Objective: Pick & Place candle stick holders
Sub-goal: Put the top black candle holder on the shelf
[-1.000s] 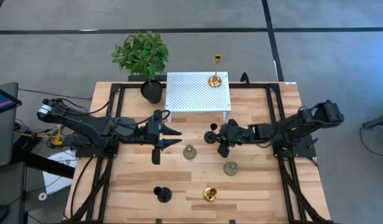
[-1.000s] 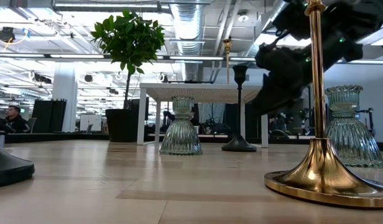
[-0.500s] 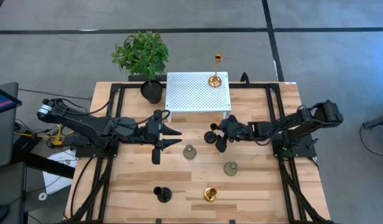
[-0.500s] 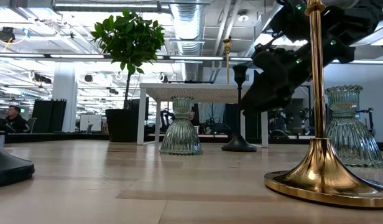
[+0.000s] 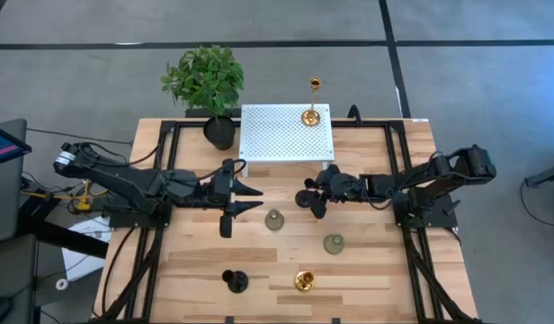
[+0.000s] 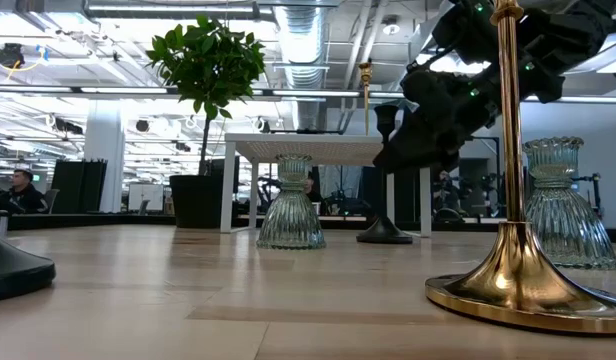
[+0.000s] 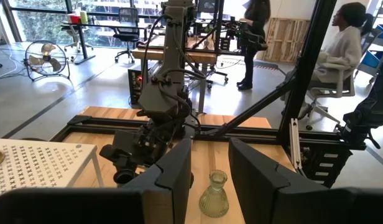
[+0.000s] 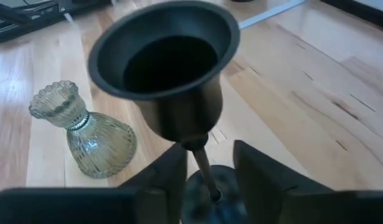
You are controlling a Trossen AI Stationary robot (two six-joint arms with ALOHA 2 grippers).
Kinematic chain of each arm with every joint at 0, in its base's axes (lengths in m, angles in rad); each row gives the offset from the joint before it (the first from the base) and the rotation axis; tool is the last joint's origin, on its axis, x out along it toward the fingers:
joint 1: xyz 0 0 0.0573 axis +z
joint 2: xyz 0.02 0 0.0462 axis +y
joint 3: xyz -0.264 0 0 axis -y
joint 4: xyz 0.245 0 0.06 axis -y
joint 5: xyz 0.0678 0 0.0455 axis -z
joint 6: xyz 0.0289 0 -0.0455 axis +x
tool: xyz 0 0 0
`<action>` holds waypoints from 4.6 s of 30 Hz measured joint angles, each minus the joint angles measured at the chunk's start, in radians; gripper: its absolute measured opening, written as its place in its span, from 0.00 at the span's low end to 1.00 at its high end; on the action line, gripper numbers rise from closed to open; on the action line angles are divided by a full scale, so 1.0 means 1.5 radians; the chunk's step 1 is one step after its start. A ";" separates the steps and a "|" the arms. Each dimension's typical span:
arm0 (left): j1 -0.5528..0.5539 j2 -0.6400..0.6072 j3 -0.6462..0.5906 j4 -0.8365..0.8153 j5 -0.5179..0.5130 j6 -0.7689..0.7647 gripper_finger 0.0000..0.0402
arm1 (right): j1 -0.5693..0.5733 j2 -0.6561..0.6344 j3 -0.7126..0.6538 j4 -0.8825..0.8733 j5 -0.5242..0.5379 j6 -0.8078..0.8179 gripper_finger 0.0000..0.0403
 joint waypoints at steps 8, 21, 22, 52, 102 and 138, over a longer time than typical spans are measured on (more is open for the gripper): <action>0.000 0.000 0.000 0.000 0.000 0.000 0.27 | 0.000 0.000 0.000 0.008 0.001 -0.003 0.03; 0.000 0.000 0.000 -0.003 0.000 0.000 0.27 | 0.036 -0.059 0.063 -0.069 0.000 -0.010 0.01; 0.000 0.000 0.000 -0.003 0.000 0.000 0.27 | 0.037 -0.069 0.083 -0.103 0.000 -0.011 0.01; -0.002 0.000 0.000 -0.009 0.000 -0.017 0.27 | -0.207 0.141 0.634 -0.454 -0.087 -0.175 0.00; -0.002 0.000 0.000 -0.010 0.000 -0.015 0.27 | -0.258 0.154 0.648 -0.512 -0.052 -0.175 0.05; -0.002 0.000 0.000 -0.010 0.000 -0.015 0.27 | -0.235 0.137 0.648 -0.644 -0.049 -0.220 0.22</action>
